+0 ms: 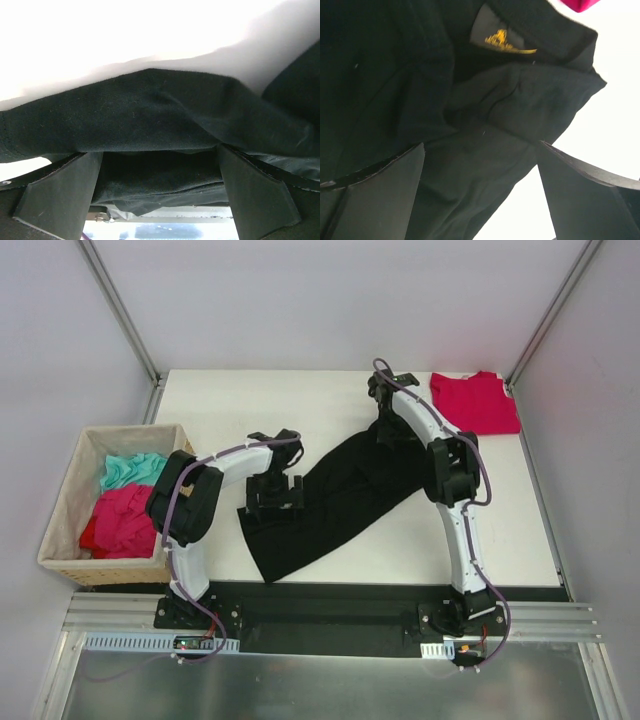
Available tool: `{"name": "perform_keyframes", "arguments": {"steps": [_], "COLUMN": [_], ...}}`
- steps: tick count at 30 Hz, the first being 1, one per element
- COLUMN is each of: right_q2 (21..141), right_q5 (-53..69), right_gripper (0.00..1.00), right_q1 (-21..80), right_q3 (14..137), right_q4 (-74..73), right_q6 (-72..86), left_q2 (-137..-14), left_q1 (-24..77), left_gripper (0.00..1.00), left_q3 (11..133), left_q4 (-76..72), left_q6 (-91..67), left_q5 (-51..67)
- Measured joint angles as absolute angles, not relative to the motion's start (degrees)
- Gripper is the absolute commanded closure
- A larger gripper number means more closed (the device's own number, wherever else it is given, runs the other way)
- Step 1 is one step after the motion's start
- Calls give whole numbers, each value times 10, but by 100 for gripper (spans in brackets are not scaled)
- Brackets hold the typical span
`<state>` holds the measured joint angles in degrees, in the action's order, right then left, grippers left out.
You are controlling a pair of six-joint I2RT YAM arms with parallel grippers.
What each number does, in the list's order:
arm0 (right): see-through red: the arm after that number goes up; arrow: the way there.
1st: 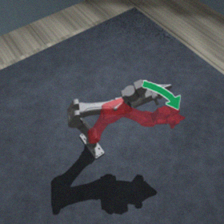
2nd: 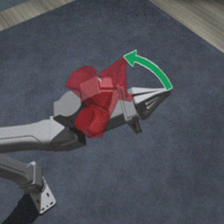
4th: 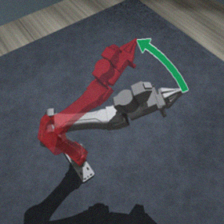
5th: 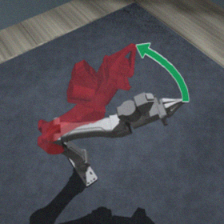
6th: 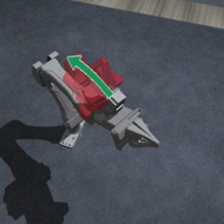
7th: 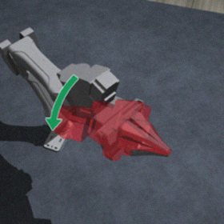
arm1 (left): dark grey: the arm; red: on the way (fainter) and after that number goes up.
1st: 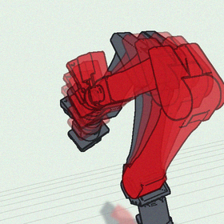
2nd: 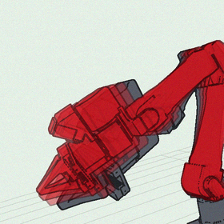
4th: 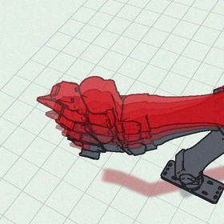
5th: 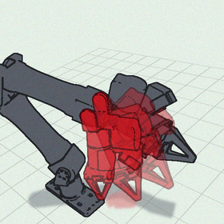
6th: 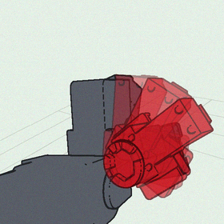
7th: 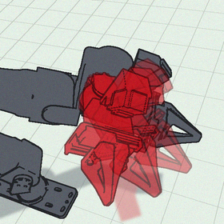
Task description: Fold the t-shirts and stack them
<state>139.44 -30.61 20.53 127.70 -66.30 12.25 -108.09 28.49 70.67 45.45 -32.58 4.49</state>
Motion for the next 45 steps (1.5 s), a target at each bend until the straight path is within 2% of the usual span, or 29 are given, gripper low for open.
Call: {"name": "perform_keyframes", "arguments": {"steps": [2, 5, 10, 14, 18, 26, 30, 39, 45], "right_q2": [1391, 1347, 1197, 1094, 1051, 1039, 1039, 1117, 1179], "right_q5": [-308, -317, -315, -315, -303, -226, -205, -181, -164], "right_gripper": [3, 3, 3, 3, 3, 3, 3, 3, 3], "right_q1": [210, 219, 242, 271, 317, 463, 527, 656, 723], "right_q3": [1271, 1188, 1052, 1051, 1061, 967, 962, 1012, 1013], "right_q4": [-658, -623, -583, -574, -573, -546, -544, -545, -550], "right_q6": [117, 107, 86, 78, 63, 53, 53, 53, 53], "left_q2": [-1081, -1081, -1079, -1057, -1042, -999, -960, -932, -931], "left_q1": [298, 307, 305, 295, 279, 192, 137, 58, 51], "left_gripper": [1, 1, 1, 1, 1, 1, 1, 1, 1], "left_q3": [708, 714, 760, 771, 775, 864, 899, 892, 860], "left_q4": [455, 455, 470, 473, 486, 513, 513, 524, 517], "left_q6": [-331, -332, -326, -321, -314, -285, -269, -254, -247], "left_q5": [45, 40, 8, -8, -27, -71, -88, -107, -105]}}
